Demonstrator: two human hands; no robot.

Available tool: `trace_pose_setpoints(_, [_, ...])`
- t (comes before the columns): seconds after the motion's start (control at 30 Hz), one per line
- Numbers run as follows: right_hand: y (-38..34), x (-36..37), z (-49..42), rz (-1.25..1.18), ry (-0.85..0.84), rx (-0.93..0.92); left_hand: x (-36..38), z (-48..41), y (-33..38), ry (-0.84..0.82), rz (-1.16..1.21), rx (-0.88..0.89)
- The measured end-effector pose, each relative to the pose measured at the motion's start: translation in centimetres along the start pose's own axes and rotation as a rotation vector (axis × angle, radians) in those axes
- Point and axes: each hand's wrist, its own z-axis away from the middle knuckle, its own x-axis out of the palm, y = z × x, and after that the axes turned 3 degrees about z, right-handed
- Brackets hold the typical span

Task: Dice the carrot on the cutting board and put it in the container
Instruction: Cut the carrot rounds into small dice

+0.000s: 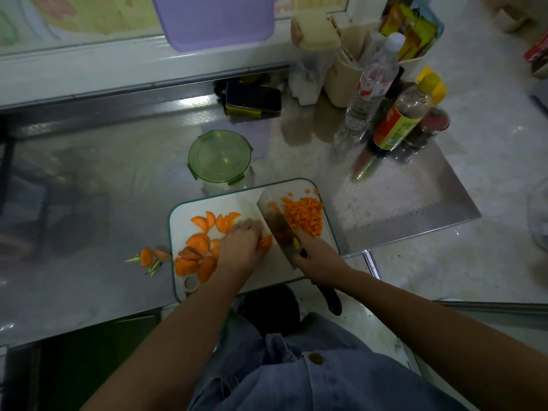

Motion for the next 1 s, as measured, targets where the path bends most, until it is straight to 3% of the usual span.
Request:
trace_pose_setpoints(0.47, [-0.9, 0.3, 0.6, 0.203, 0.027, -0.059, 0.5, 0.3, 0.5, 0.018, 0.204, -0.097])
trace_pose_setpoints(0.77, [-0.9, 1.7, 0.0, 0.193, -0.072, 0.02, 0.3, 0.2, 0.5, -0.002, 0.257, -0.16])
trace_pose_setpoints(1.0, [-0.7, 2.1, -0.2, 0.137, -0.001, 0.047, 0.4, 0.1, 0.5, -0.004, 0.266, -0.176])
